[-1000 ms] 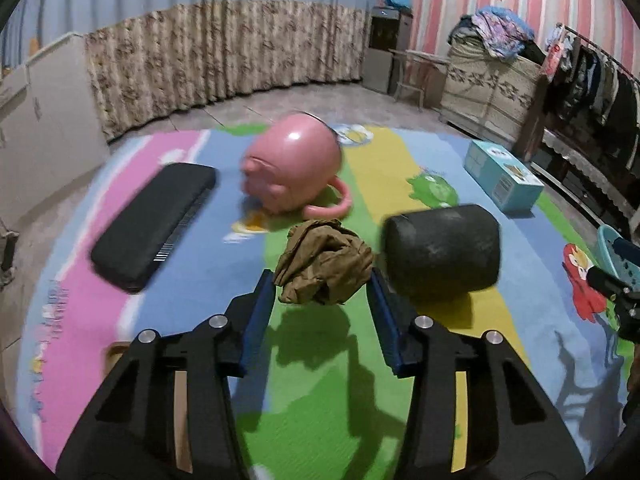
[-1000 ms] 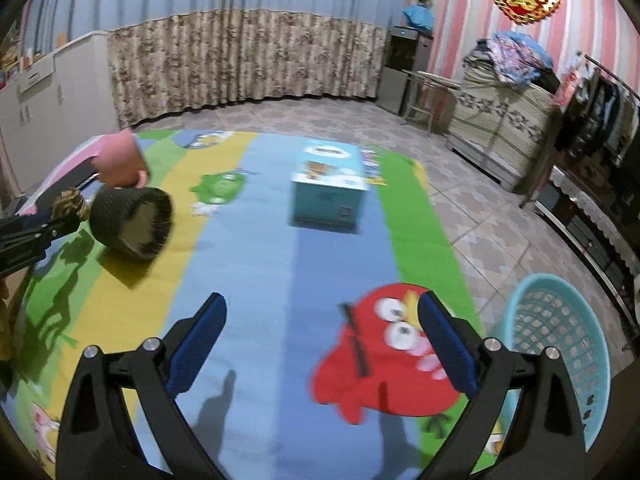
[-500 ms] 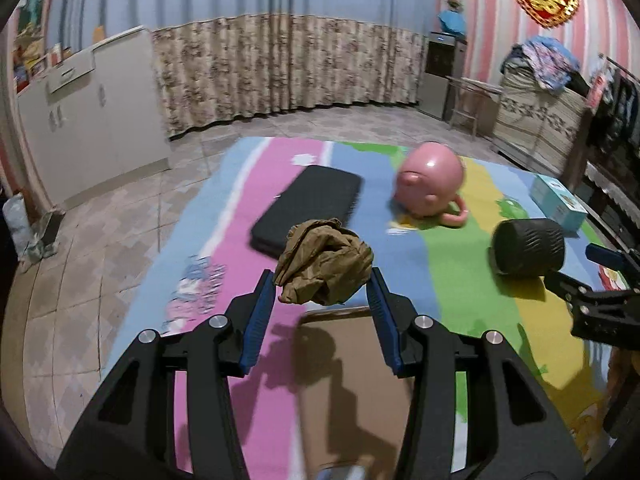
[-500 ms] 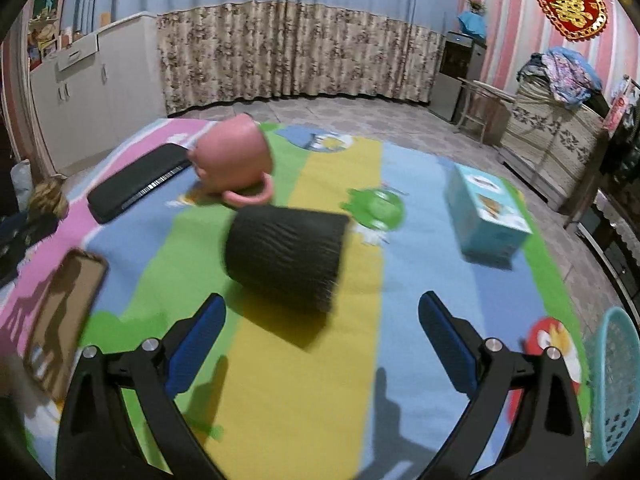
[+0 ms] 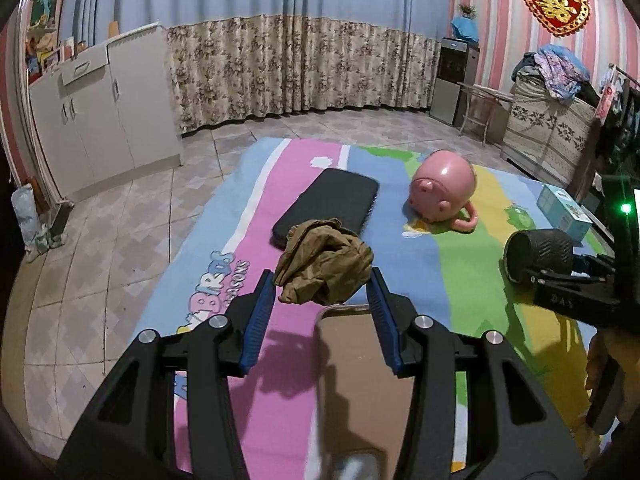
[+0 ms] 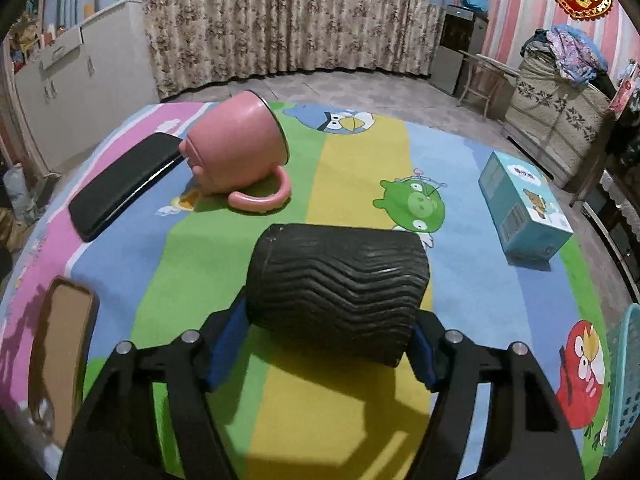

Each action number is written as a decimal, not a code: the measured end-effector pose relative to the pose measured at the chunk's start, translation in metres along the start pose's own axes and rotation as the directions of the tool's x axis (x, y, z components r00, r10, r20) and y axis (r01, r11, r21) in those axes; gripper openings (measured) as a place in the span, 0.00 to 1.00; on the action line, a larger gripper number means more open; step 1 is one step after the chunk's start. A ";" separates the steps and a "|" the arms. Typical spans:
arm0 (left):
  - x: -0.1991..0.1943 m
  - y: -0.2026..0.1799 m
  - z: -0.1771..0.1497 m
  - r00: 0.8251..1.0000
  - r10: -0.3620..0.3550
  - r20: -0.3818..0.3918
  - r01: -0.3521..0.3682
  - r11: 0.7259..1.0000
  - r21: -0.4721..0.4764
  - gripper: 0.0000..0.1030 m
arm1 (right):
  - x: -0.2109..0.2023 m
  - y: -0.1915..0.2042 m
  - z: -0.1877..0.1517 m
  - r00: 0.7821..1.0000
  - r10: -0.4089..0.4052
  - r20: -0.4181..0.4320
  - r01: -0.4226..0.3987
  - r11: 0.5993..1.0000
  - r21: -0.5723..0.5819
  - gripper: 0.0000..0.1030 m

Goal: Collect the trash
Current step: 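Carry the brown glove and black cylinder with both tools over the basket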

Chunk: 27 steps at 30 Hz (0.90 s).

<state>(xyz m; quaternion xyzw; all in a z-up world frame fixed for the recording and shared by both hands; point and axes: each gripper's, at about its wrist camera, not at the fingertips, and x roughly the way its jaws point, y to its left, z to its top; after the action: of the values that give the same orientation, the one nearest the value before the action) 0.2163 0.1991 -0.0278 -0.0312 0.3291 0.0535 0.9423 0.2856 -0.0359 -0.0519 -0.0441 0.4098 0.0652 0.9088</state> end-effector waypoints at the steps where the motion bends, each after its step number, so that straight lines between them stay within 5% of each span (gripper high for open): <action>1: -0.003 -0.005 0.001 1.000 -0.004 0.006 0.004 1.000 0.003 0.45 | -0.005 -0.005 -0.002 1.000 0.012 0.008 -0.012 1.000 0.006 0.66; 8: -0.017 -0.061 0.008 0.997 -0.067 0.041 0.065 0.997 0.052 0.45 | -0.073 -0.083 -0.025 0.996 -0.001 0.089 -0.004 0.998 0.055 0.66; 16: -0.031 -0.166 0.016 0.975 -0.209 0.076 0.199 0.973 0.121 0.45 | -0.150 -0.201 -0.060 0.973 -0.168 0.157 0.142 0.976 0.163 0.66; 27: -0.049 -0.290 0.010 0.938 -0.338 0.074 0.313 0.920 0.236 0.45 | -0.179 -0.326 -0.096 0.943 -0.281 0.177 0.212 0.920 0.330 0.66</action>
<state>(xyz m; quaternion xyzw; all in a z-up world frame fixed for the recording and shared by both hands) 0.2194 -0.0921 0.0176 0.0224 0.2691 -0.1392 0.9527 0.1481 -0.3851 0.0277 0.0533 0.3025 -0.1100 0.9453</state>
